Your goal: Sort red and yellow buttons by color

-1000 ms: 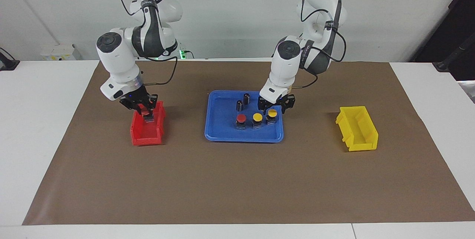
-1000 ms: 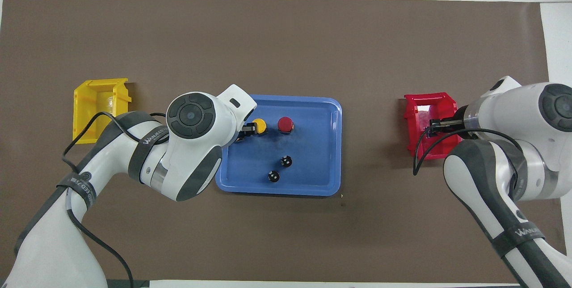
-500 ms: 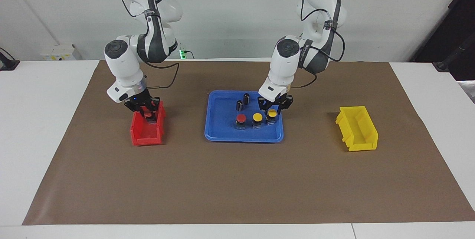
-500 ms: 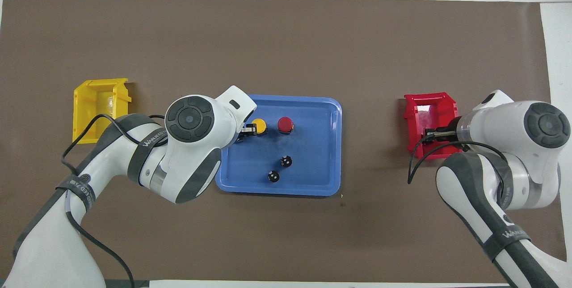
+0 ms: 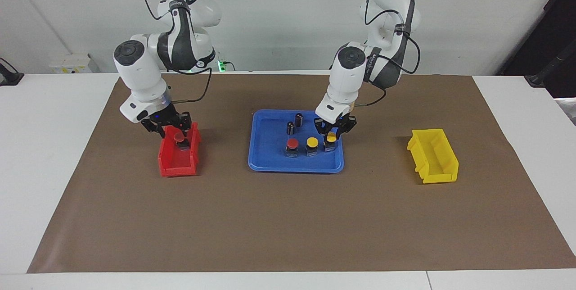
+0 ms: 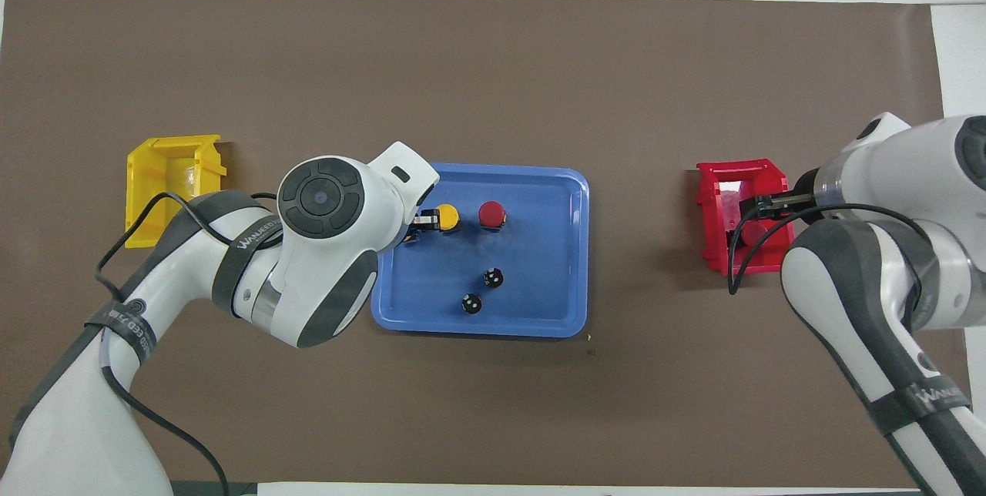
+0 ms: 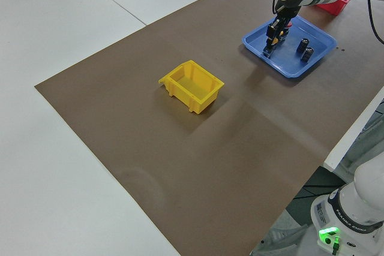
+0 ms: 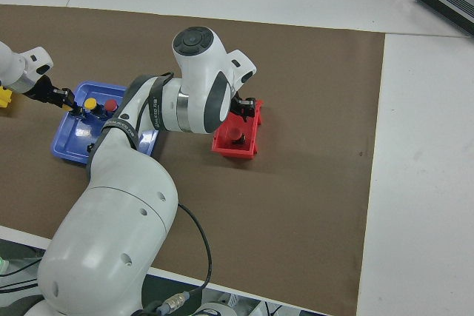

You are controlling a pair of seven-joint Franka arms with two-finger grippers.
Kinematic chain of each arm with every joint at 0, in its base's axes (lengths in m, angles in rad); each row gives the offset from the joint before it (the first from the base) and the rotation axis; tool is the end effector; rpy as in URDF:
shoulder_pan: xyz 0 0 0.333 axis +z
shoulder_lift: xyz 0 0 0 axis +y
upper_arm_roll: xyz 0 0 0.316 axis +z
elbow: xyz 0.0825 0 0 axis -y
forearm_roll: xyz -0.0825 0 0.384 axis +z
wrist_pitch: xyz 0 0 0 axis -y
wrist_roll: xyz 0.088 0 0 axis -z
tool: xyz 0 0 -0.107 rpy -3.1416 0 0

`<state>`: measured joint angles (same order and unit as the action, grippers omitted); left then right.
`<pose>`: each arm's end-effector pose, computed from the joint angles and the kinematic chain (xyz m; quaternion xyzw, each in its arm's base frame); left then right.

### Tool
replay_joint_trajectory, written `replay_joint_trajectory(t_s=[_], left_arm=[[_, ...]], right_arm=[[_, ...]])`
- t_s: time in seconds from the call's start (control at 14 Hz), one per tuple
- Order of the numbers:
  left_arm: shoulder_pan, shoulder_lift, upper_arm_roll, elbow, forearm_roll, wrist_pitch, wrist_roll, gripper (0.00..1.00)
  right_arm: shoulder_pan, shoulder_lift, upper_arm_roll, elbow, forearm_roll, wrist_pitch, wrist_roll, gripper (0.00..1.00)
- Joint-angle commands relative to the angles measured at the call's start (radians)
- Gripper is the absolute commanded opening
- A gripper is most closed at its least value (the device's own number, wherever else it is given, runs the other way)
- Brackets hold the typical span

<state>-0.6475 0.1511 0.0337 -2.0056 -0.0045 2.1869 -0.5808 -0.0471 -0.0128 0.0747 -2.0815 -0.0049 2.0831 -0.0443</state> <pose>0.4786 -0.3380 0.3851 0.9998 -0.0155 0.0129 0.0080 0.5446 0.0149 0.4334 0.9993 0.0371 0.0072 0.0027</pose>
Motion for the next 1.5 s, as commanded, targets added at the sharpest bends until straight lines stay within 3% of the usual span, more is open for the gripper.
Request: replay_joint_trajectory(t_s=[0.0,0.07,0.21,0.5,0.71,0.86,1.14,1.43], left_arm=[[0.0,-0.082,0.012,0.039,-0.035,-0.139,0.004,0.02],[0.012,-0.085,0.024,0.074,-0.037,-0.2,0.002,0.02],[0.145,-0.085,0.032,0.129,-0.034,-0.278,0.091,0.01],[0.405,-0.107,0.034,0.189,-0.029,-0.319,0.416,0.01],[0.509,-0.108,0.037,0.147,-0.026,-0.215,0.509,0.01],[0.549,-0.108,0.037,0.102,-0.026,-0.171,0.583,0.01],[0.586,-0.139,0.037,-0.059,-0.026,-0.02,0.598,0.01],[0.597,-0.12,0.037,-0.111,-0.026,0.023,0.598,0.01]], right_arm=[[0.048,0.072,0.022,0.237,0.01,-0.173,0.03,0.77],[0.108,0.109,0.023,0.336,0.005,-0.229,0.1,0.77],[0.224,0.172,0.023,0.435,-0.004,-0.224,0.281,0.78],[0.419,0.266,0.022,0.468,-0.01,-0.098,0.551,0.78],[0.535,0.367,0.023,0.456,-0.107,0.012,0.72,0.78],[0.565,0.41,0.023,0.452,-0.11,0.048,0.756,0.78],[0.59,0.412,0.023,0.364,-0.11,0.132,0.773,0.77],[0.587,0.412,0.023,0.319,-0.112,0.181,0.77,0.73]])
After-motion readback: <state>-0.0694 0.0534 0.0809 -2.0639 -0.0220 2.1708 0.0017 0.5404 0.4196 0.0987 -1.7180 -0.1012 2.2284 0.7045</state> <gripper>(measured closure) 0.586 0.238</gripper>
